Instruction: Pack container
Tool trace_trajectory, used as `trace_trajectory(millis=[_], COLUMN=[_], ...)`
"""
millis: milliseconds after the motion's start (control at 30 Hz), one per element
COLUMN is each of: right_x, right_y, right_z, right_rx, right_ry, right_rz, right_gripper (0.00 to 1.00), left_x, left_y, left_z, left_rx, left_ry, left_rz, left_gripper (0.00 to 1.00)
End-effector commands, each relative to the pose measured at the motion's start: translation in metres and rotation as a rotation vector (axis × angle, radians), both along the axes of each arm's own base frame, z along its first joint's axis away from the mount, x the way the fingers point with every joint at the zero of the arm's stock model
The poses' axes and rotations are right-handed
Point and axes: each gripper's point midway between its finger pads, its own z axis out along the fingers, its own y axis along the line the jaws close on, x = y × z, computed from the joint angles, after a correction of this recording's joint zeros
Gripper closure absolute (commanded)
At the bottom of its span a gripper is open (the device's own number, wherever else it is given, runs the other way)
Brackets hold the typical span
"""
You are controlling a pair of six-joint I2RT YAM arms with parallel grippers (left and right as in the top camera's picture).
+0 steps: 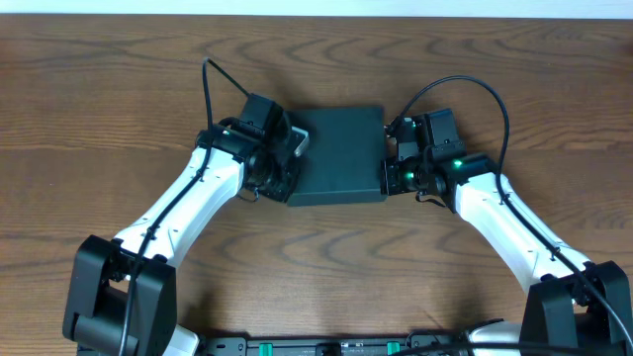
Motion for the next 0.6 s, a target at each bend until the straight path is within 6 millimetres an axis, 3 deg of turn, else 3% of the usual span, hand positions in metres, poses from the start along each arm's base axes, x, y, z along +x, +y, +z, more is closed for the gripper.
trace_trajectory(millis=[0, 100, 267, 400, 567], right_x=[0.016, 0.036, 0.046, 0.027, -0.017], right_y=[-0.009, -0.032, -0.084, -0.103, -0.107], right_z=[0.03, 0.083, 0.187, 0.254, 0.315], right_rx=[0.003, -0.063, -0.331, -0.4, -0.349], right_ry=[-0.062, -0.19, -0.422, -0.524, -0.644], right_rz=[-0.025, -0.07, -0.126, -0.165, -0.183], right_gripper=[0.99, 0.99, 0.99, 0.99, 0.99], left_x=[0.0, 0.009, 0.023, 0.004, -0.046], left_y=[0.005, 0.023, 0.094, 0.144, 0.18], left_z=[0.024, 0.069, 0.176, 0.249, 0.294], left_rx=[0.001, 0.045, 0.221, 0.28, 0.289], left_ry=[-0.02, -0.121, -0.442, -0.671, -0.83], left_rz=[0.024, 0.067, 0.249, 0.378, 0.45], left_gripper=[0.94, 0.94, 0.93, 0.93, 0.93])
